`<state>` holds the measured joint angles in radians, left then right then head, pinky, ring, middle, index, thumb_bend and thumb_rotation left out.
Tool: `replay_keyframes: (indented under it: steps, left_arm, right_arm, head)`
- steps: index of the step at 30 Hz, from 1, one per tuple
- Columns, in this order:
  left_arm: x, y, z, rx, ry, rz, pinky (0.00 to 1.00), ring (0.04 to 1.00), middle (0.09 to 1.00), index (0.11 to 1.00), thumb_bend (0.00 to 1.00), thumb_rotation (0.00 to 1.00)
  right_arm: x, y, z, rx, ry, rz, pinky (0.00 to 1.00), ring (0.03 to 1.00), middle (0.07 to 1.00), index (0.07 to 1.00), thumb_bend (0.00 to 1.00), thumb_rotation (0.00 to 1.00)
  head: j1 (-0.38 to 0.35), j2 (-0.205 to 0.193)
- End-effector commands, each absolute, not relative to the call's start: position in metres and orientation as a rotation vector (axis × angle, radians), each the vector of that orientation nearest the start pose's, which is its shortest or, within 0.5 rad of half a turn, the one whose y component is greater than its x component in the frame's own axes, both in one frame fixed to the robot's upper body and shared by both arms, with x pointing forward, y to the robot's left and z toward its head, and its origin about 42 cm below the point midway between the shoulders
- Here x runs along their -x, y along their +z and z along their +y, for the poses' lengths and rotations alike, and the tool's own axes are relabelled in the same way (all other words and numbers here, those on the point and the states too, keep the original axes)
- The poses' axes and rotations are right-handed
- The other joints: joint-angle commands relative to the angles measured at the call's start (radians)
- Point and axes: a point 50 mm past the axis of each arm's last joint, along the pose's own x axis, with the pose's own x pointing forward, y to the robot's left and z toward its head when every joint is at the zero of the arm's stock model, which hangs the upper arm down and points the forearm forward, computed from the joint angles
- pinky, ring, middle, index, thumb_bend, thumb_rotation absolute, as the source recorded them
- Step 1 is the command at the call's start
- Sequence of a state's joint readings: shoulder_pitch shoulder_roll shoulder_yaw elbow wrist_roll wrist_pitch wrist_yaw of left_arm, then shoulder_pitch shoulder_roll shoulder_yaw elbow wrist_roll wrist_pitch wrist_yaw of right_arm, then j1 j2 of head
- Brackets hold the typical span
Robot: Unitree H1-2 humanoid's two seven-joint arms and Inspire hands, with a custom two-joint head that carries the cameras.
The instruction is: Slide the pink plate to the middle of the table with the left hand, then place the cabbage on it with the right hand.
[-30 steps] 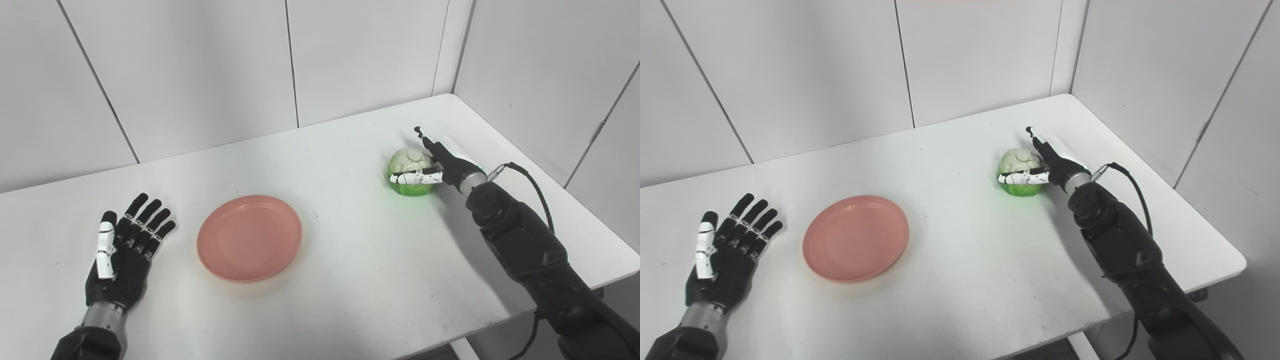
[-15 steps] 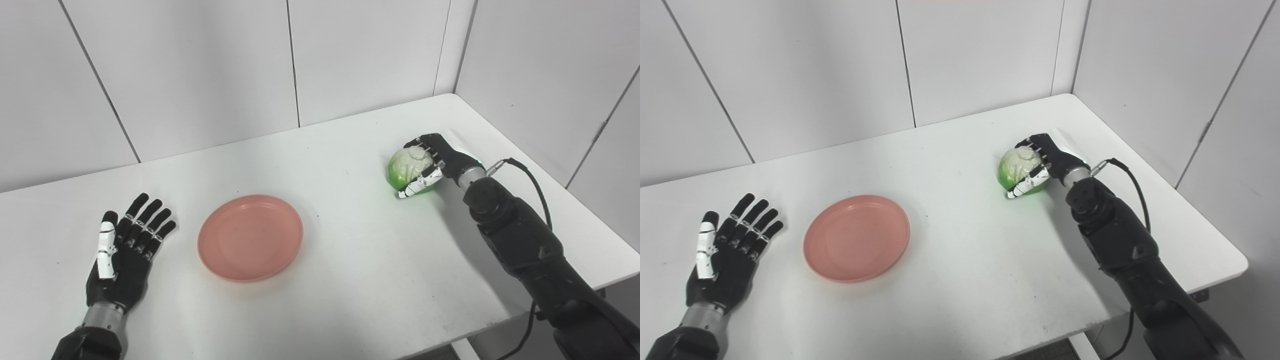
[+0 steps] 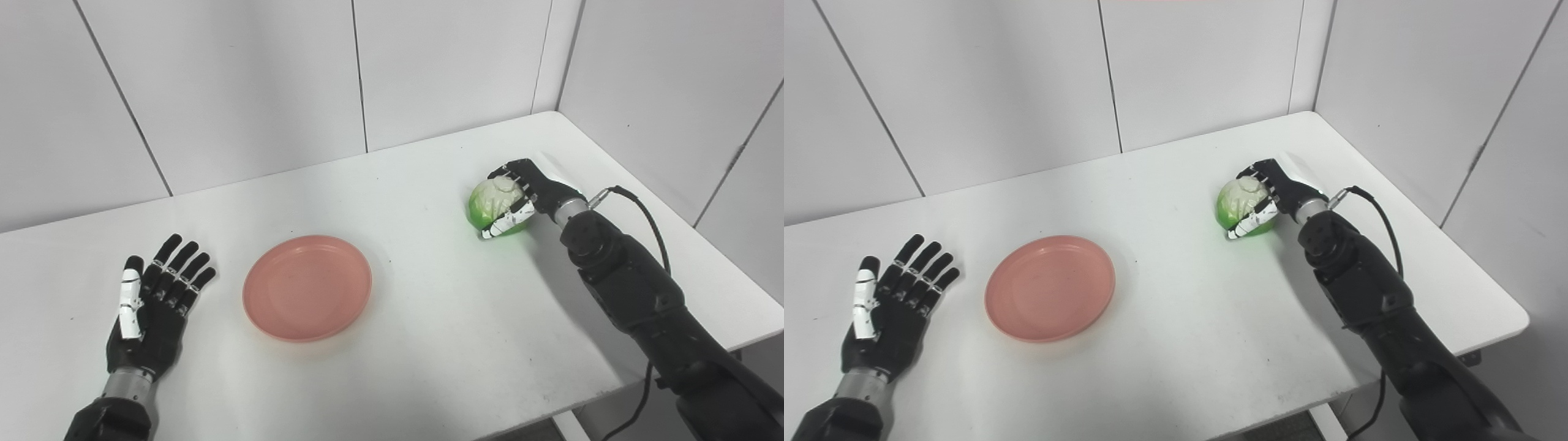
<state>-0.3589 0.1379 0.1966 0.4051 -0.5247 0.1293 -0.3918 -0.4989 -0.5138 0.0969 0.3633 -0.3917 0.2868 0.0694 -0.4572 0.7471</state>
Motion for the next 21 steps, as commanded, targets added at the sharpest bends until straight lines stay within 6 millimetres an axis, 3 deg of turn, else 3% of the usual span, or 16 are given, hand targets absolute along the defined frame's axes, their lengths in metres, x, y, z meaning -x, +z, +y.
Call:
replay_keyframes:
  steps: [1,6,13,21]
  left_arm:
    - [-0.383,0.089,0.268,0.479,-0.229,0.156,0.82,0.83,0.842,0.831,0.62,0.86]
    - [-0.384,0.087,0.266,0.48,-0.237,0.155,0.84,0.846,0.856,0.847,0.62,0.88]
    - [-0.382,0.091,0.255,0.495,-0.222,0.154,0.83,0.834,0.842,0.831,0.62,0.86]
    - [-0.378,0.099,0.24,0.502,-0.217,0.151,0.83,0.856,0.867,0.85,0.61,0.88]
  right_arm:
    - [-0.434,0.197,-0.369,0.889,-0.088,0.156,0.45,0.49,0.544,0.49,0.51,0.13]
    - [-0.431,0.21,-0.368,0.868,-0.098,0.059,0.41,0.461,0.518,0.489,0.51,0.13]
    - [-0.421,0.253,-0.348,0.877,-0.084,-0.043,0.42,0.473,0.525,0.489,0.51,0.12]
    - [-0.415,0.299,-0.308,0.889,0.003,-0.188,0.41,0.463,0.512,0.489,0.51,0.12]
  head:
    - [0.001,0.001]
    - [0.021,-0.005]
    - [0.048,-0.008]
    - [0.105,-0.009]
